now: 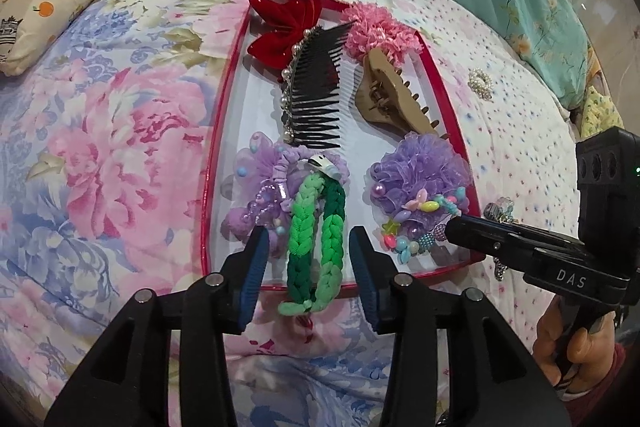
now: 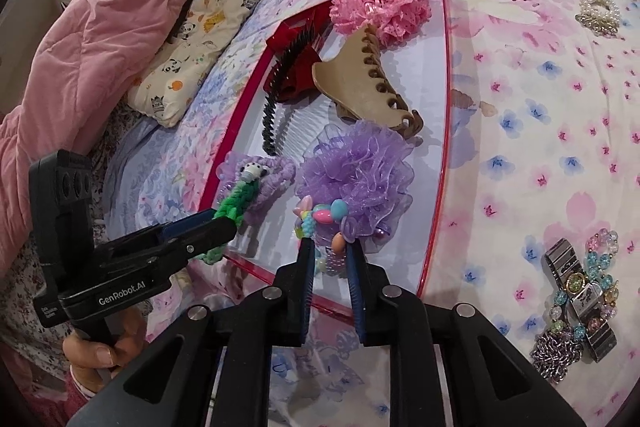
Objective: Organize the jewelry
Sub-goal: 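Lower the keychain and bracelet into the box beside the purple pieces and open both tools, then grasp the silver watch with the left tool while the right tool grasps the crystal bead bracelet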
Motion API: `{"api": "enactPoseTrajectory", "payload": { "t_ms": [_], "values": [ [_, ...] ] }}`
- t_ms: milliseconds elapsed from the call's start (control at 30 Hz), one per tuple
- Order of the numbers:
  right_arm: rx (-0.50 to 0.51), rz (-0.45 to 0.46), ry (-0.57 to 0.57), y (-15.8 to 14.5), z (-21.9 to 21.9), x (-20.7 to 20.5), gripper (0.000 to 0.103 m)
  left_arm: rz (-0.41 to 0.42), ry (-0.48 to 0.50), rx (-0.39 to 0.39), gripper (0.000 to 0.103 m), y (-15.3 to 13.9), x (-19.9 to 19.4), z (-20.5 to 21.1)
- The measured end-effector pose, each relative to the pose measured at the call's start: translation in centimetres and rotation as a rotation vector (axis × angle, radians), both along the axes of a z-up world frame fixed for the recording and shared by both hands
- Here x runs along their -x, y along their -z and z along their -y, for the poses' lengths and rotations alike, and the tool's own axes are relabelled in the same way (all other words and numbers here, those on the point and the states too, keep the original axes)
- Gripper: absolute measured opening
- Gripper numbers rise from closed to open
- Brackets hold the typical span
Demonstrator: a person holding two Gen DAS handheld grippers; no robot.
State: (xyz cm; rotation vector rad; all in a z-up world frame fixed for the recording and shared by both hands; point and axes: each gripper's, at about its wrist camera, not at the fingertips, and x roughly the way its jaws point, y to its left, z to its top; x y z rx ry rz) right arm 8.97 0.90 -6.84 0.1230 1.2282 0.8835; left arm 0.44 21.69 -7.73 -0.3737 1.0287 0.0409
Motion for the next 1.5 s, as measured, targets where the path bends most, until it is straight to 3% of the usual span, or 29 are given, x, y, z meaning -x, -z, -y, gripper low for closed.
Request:
{"api": "enactPoseTrajectory", "payload": {
  "t_ms": [200, 300, 633, 900, 1267, 1500],
  "values": [
    [-0.018, -0.005, 0.014, -0.4, 0.4, 0.1, 0.027, 0.032, -0.023, 0.036, 0.041, -1.1, 0.5, -0.6],
    [-0.031, -0.007, 0.028, -0.7, 0.8, 0.0, 0.038, 0.042, -0.035, 0.04, 0.044, -1.6, 0.6, -0.9],
    [-0.057, -0.002, 0.065, -1.4, 2.8, -0.1, 0.038, 0.05, -0.065, 0.066, 0.044, -2.1, 1.2, -1.4],
    [-0.079, 0.019, 0.166, -2.7, 8.0, -0.4, 0.039, 0.07, -0.034, 0.073, 0.044, -3.2, 1.7, 0.1],
    [-0.048, 0.05, 0.33, -2.9, 15.8, -1.4, 0.04, 0.06, 0.046, 0.093, 0.044, -3.3, 1.8, 3.7],
    [0.047, 0.083, 0.323, -1.2, 16.1, -1.5, 0.041, 0.052, 0.105, 0.1, 0.044, -3.6, 2.0, 6.4]
  ]
}}
